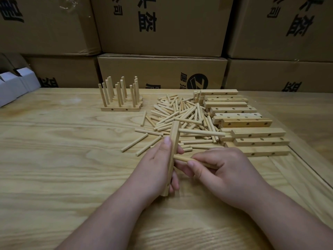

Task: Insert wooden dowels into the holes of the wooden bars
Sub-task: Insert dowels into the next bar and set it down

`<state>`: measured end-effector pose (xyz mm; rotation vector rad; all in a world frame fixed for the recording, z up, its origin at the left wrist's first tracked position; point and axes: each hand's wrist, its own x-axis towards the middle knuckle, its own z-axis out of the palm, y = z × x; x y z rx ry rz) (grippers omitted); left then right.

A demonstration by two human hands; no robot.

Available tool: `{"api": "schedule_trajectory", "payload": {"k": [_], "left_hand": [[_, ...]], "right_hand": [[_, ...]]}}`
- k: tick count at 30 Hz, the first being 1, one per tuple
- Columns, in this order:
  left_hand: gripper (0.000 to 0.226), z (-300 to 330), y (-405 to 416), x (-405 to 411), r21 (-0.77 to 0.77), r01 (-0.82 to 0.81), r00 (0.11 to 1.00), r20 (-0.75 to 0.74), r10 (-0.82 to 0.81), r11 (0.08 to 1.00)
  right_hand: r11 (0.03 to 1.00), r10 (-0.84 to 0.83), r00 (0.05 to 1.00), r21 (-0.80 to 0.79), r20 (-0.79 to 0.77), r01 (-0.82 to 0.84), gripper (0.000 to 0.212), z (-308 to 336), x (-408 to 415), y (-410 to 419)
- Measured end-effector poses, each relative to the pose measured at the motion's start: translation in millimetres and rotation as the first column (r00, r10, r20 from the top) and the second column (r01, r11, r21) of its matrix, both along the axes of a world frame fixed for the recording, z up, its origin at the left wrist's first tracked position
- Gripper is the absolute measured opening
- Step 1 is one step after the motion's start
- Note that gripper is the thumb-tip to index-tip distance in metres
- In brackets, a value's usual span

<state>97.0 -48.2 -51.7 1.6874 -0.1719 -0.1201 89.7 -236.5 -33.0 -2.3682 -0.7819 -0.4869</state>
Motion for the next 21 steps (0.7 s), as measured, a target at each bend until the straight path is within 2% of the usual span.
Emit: {"api": "schedule_trajectory", "payload": {"k": [3,7,10,14,18,21], "left_hand": [[0.047,-0.6,-1.0,0.4,0.063,-0.026,0.999,0.032,0.025,0.998],[0.044,-1.6,-5.1,0.5,0.114,-0.084,0.994,0.072,0.076,0.990],[0.045,0.8,-6.2,0.2,0.139,-0.074,0.995,0.083,0.062,0.988],[0.044,4.7,-7.7,-0.3,0.108,-0.007,0.999,0.046,0.002,0.994],[0.042,3.6,-8.6,-1.0,0.081,0.009,1.000,0.022,-0.011,0.997],[0.042,3.2,-7.1,1.4,-0.034,0.036,0.999,0.003,-0.035,0.999]], "right_hand": [[0.999,-0.035,0.999,-0.040,0.017,0.035,0.034,1.4,-4.5,2.8],[0.993,-0.079,0.996,-0.087,0.034,0.082,0.033,2.1,-13.2,11.2],[0.996,-0.061,0.998,-0.070,-0.033,0.058,0.032,3.3,-14.3,10.2],[0.999,-0.006,0.996,-0.042,-0.092,0.002,0.030,7.6,-7.0,0.4],[0.998,-0.055,0.982,-0.008,-0.181,0.054,0.036,6.5,3.2,-2.9],[0.997,-0.027,0.978,0.069,-0.209,0.043,0.029,3.0,4.2,-1.4]]}}
